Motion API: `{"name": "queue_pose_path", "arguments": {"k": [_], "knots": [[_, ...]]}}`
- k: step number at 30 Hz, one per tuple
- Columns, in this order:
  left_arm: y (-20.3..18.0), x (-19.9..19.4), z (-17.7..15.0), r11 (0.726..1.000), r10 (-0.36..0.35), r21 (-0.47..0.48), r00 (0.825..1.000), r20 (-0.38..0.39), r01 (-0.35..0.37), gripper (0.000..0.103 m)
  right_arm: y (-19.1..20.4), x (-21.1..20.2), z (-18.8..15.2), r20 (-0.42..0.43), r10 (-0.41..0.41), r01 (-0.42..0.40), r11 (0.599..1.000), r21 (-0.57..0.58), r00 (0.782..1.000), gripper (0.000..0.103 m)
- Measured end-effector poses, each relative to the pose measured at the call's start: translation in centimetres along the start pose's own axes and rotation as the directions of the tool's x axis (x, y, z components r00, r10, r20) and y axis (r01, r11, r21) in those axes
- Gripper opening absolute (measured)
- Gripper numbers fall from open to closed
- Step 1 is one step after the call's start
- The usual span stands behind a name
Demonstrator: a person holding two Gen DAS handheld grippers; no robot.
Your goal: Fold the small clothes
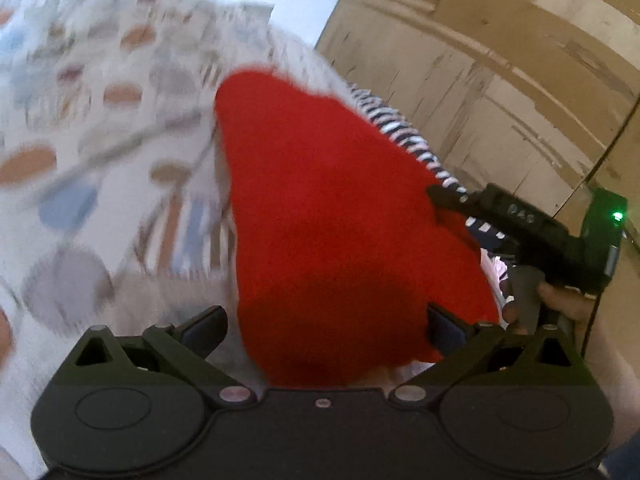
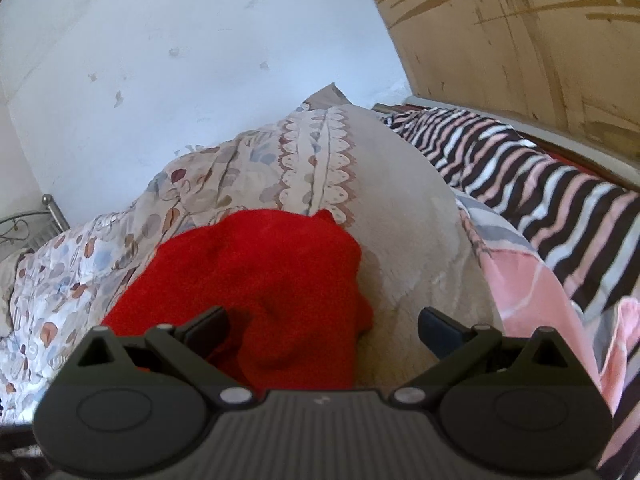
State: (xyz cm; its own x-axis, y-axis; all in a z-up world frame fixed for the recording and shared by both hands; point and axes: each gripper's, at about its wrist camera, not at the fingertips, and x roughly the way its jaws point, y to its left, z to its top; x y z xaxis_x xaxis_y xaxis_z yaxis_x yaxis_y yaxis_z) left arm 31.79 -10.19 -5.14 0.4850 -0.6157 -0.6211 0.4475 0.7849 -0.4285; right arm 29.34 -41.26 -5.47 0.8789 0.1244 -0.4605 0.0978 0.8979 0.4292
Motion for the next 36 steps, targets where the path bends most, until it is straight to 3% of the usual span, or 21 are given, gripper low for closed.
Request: {"name": "queue_pose_path", "arguments": {"k": [4, 9, 12, 16, 23, 26, 28, 32, 36], "knots": [[1.3, 0.3, -0.6, 0.993, -0.053, -0.108, 0.998, -0.016, 0.051, 0.102, -0.4, -0.3, -0.8, -0.017, -0.014, 0.013, 1.000, -0.011, 1.000, 0.103], [0.5, -1.2, 0.5, 0.998, -0.043, -0.052, 0.998, 0.041, 0.045, 0.102, -0.7, -0.8, -0.6, -0.005, 0.007, -0.007, 1.000, -0.003, 1.000, 0.103], [0.2, -2.4, 1.2, 0.995, -0.098, 0.005, 0.993, 0.066, 0.098, 0.102, -1.1, -1.0, -0.1, 0.023, 0.059, -0.060, 0.998, 0.033, 0.998, 0.103], [0.1, -3.8, 2.0, 0.991, -0.115, 0.083, 0.988, 0.107, 0.107, 0.102, -1.8, -0.5, 0.9, 0.044, 0.126, -0.130, 0.985, 0.117, 0.991, 0.103], [1.0, -2.9, 5.5, 0.999, -0.030, 0.047, 0.987, 0.157, 0.023, 0.102, -1.2, 3.1, 2.9, -0.010, 0.161, -0.159, 0.984, 0.084, 0.987, 0.103], [1.3, -1.1, 7.0, 0.998, 0.052, 0.040, 0.994, 0.098, -0.056, 0.102, -0.5, 5.2, 3.9, -0.046, 0.151, -0.151, 0.989, 0.007, 0.987, 0.103], [1.4, -0.3, 7.4, 0.996, 0.059, 0.055, 0.995, 0.084, -0.063, 0.102, 0.2, 6.2, 4.6, -0.062, 0.132, -0.137, 0.988, -0.074, 0.989, 0.102], [1.1, -0.1, 7.2, 0.993, 0.055, 0.094, 0.993, 0.101, -0.065, 0.102, 1.2, 6.7, 5.4, -0.085, 0.110, -0.121, 0.983, -0.138, 0.990, 0.077], [1.4, -0.1, 6.8, 0.995, 0.046, 0.086, 0.993, 0.113, -0.056, 0.102, -0.2, 6.6, 5.4, -0.082, 0.103, -0.105, 0.994, -0.017, 0.991, 0.077]]}}
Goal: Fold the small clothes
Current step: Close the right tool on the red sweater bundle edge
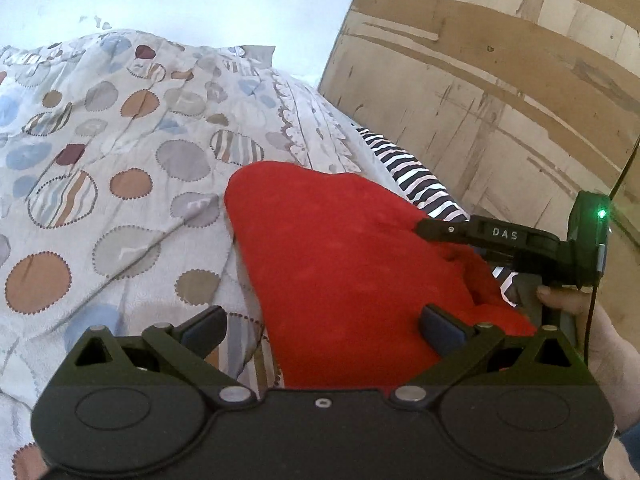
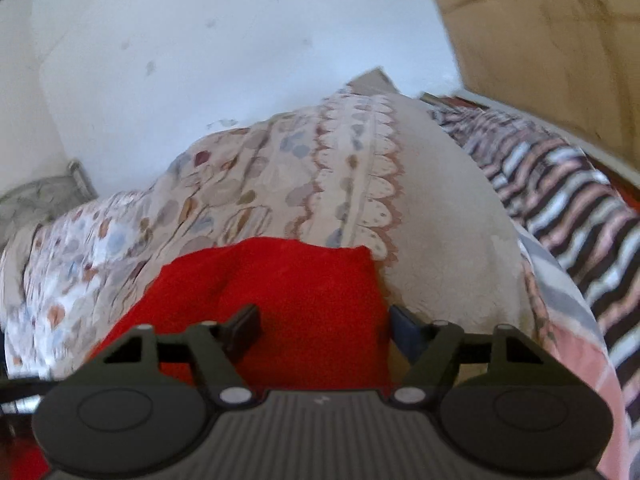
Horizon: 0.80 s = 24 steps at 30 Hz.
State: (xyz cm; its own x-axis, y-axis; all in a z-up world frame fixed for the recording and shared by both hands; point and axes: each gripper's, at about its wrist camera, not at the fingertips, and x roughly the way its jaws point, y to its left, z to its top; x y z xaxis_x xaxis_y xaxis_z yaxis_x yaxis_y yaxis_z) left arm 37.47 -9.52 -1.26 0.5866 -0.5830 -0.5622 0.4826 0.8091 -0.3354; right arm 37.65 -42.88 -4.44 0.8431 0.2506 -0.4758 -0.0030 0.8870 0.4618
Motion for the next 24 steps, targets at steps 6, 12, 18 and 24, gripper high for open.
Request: {"name": "queue_pose_path", "arguments": {"k": [6, 12, 18, 24], "knots": [[0.4, 0.1, 0.4, 1.000, -0.011, -0.028, 1.000, -0.007, 0.010, 0.102, 0.1, 0.3, 0.8, 0.019, 0.046, -0.045, 0.998, -0.034, 0.999, 0.018], [0.2, 0.3, 0.4, 0.999, 0.024, -0.024, 1.000, -0.004, -0.025, 0.102, 3.0, 1.1, 2.4, 0.068, 0.013, 0.003, 0.973, -0.229, 0.998, 0.016], [0.4, 1.1, 0.8, 0.999, 0.021, -0.048, 0.999, -0.046, -0.023, 0.102, 1.4, 2.0, 0.9, 0.014, -0.009, 0.012, 0.986, -0.167, 1.000, 0.057], [1.2, 1.8, 1.0, 0.996, -0.019, -0.086, 0.996, -0.084, 0.012, 0.102, -1.1, 0.3, 0.0, -0.013, 0.071, -0.071, 0.997, -0.020, 0.997, 0.090]]}}
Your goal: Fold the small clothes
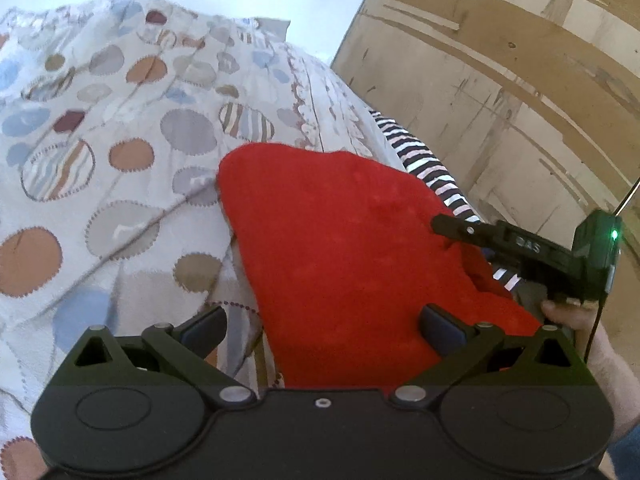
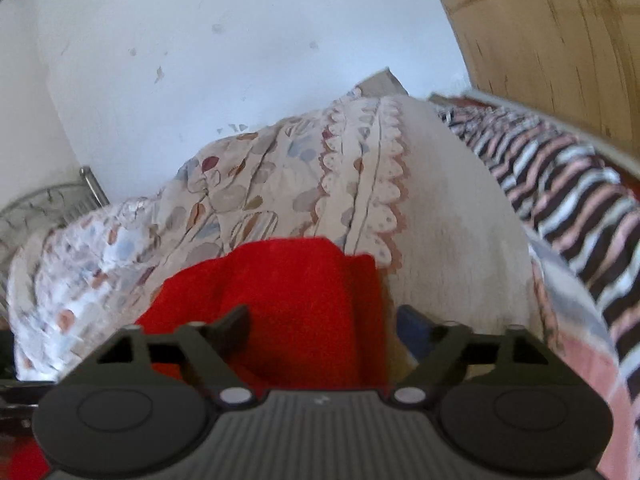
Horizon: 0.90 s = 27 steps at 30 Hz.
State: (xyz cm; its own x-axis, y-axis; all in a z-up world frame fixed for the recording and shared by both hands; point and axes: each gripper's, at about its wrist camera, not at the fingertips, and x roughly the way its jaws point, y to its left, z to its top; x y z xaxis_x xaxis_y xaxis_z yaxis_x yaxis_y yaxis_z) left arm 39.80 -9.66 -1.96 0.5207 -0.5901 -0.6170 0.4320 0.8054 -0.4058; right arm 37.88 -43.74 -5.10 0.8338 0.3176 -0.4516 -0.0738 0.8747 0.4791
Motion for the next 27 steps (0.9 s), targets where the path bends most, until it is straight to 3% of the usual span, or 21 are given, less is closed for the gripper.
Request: {"name": "queue_pose_path", "arguments": {"k": [5, 8, 15, 23, 26, 27], "knots": [[0.5, 1.2, -0.4, 0.998, -0.047, -0.035, 0.998, -0.040, 0.045, 0.102, -2.3, 0.9, -1.3, -0.044, 0.082, -0.073, 0.981, 0.182, 0.996, 0.090], [0.5, 1.9, -0.4, 0.997, -0.069, -0.031, 0.996, -0.050, 0.067, 0.102, -3.0, 1.4, -2.2, -0.027, 0.112, -0.101, 0.961, 0.258, 0.993, 0.091], [0.9, 3.1, 0.5, 0.995, -0.097, -0.006, 0.989, -0.112, 0.097, 0.102, -1.7, 0.7, -2.1, -0.021, 0.093, -0.087, 0.976, 0.200, 0.995, 0.075], [1.0, 3.4, 0.9, 0.995, -0.102, 0.003, 0.986, -0.135, 0.104, 0.102, -1.9, 0.8, -2.6, -0.003, 0.084, -0.081, 0.971, 0.225, 0.996, 0.073], [0.6, 3.3, 1.0, 0.995, -0.093, 0.026, 0.987, -0.134, 0.098, 0.101, -1.5, 0.4, -2.6, 0.021, 0.063, -0.066, 0.978, 0.200, 0.998, 0.057], [0.5, 3.3, 1.0, 0.994, -0.099, 0.033, 0.986, -0.134, 0.105, 0.095, -1.3, 0.3, -2.7, 0.030, 0.059, -0.064, 0.979, 0.193, 0.998, 0.052]]}}
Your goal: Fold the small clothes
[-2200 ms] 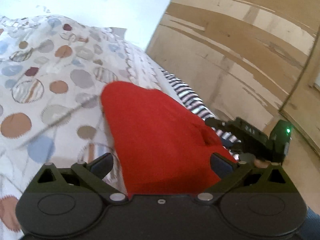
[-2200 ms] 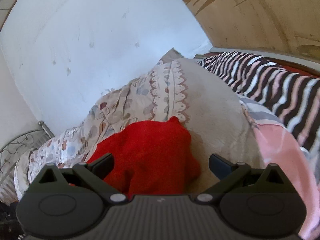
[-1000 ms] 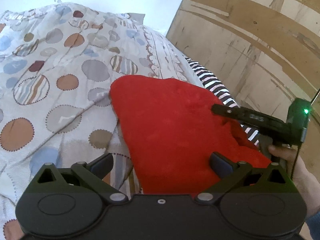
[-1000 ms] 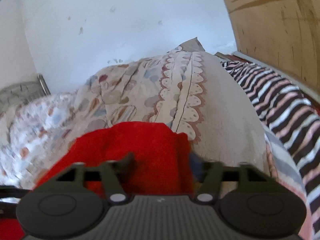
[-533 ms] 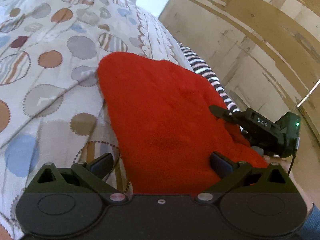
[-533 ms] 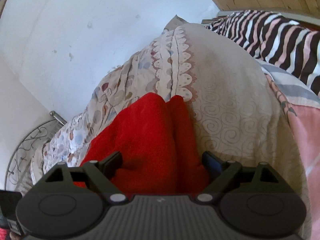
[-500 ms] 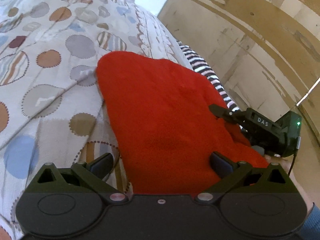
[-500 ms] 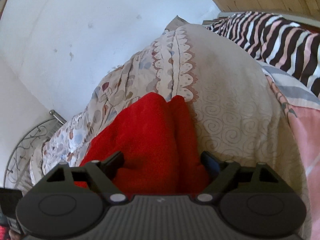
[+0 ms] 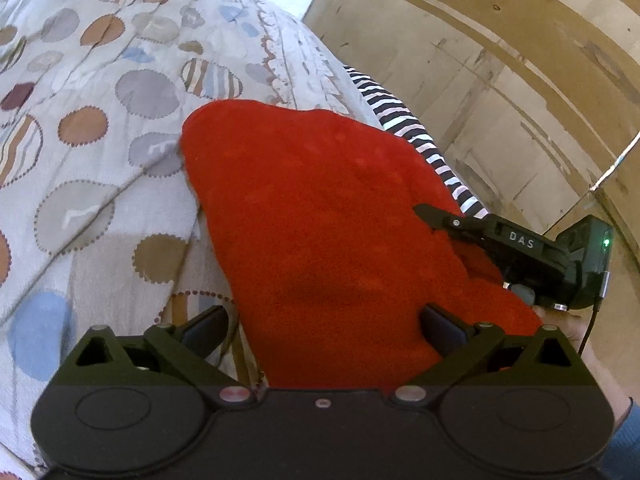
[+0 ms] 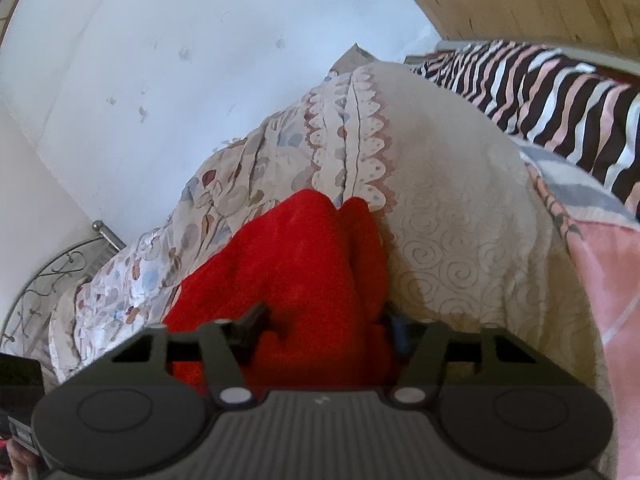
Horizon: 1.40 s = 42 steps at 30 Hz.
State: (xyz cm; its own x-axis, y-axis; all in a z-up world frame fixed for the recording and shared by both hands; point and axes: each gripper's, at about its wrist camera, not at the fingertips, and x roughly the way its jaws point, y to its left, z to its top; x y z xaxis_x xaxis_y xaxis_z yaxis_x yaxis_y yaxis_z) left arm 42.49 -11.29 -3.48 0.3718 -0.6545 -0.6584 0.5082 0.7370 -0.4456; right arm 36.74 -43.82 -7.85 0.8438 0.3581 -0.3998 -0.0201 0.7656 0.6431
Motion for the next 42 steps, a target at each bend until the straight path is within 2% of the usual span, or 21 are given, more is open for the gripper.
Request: {"name": "queue_pose_path", "arguments": {"k": [2, 7, 11, 15, 18, 22, 27, 31, 35, 38, 40, 42], "knots": [[-0.3, -0.2, 0.1, 1.000, -0.024, 0.006, 1.000, 0.000, 0.024, 0.088, 0.6, -0.2, -0.1, 0.009, -0.013, 0.013, 1.000, -0.025, 1.000, 0.049], [-1.4, -0.4, -0.1, 1.000, -0.001, 0.031, 1.000, 0.016, 0.000, 0.076, 1.2, -0.4, -0.4, 0.023, -0.033, 0.034, 0.999, -0.036, 0.999, 0.046], [-2.5, -1.1, -0.1, 0.998, 0.017, 0.066, 0.999, 0.034, -0.019, 0.057, 2.0, -1.0, -0.5, 0.051, -0.041, 0.044, 0.998, -0.043, 0.998, 0.041], [-3.4, -2.4, -0.1, 0.996, 0.031, 0.077, 0.997, 0.078, -0.036, 0.041, 3.5, -2.1, -0.4, 0.091, -0.022, 0.030, 0.996, -0.085, 0.996, 0.037], [-3.7, -3.7, 0.3, 0.998, 0.030, 0.053, 0.994, 0.101, -0.035, 0.036, 4.7, -3.0, 0.2, 0.123, 0.012, -0.002, 0.997, -0.081, 0.992, 0.030], [-3.9, -5.6, 0.7, 0.998, 0.039, 0.049, 0.991, 0.128, -0.046, 0.034, 7.2, -3.6, 1.1, 0.152, 0.049, -0.032, 0.993, -0.116, 0.987, 0.027], [-3.5, -9.2, 1.1, 0.989, 0.112, 0.069, 0.976, 0.188, -0.127, 0.033, 11.0, -2.5, 1.5, 0.148, 0.117, -0.095, 0.984, -0.153, 0.982, 0.025], [-1.3, -12.7, 1.8, 0.981, 0.181, 0.030, 0.960, 0.212, -0.192, 0.033, 14.3, 0.0, 1.5, 0.130, 0.180, -0.161, 0.977, -0.142, 0.975, 0.025], [1.5, -15.7, 2.2, 0.960, 0.273, -0.005, 0.936, 0.221, -0.279, 0.033, 18.1, 3.7, 0.8, 0.077, 0.215, -0.200, 0.965, -0.167, 0.973, 0.025], [3.9, -16.7, 2.1, 0.938, 0.342, -0.026, 0.914, 0.217, -0.345, 0.033, 19.8, 6.5, -0.3, 0.023, 0.222, -0.215, 0.961, -0.176, 0.975, 0.025], [5.4, -16.5, 1.4, 0.922, 0.383, -0.026, 0.901, 0.204, -0.386, 0.033, 20.6, 8.5, -1.4, -0.021, 0.197, -0.198, 0.962, -0.187, 0.980, 0.025], [6.8, -15.6, 0.4, 0.911, 0.410, -0.032, 0.897, 0.165, -0.411, 0.037, 20.9, 9.9, -2.7, -0.061, 0.155, -0.164, 0.963, -0.213, 0.986, 0.025]]}}
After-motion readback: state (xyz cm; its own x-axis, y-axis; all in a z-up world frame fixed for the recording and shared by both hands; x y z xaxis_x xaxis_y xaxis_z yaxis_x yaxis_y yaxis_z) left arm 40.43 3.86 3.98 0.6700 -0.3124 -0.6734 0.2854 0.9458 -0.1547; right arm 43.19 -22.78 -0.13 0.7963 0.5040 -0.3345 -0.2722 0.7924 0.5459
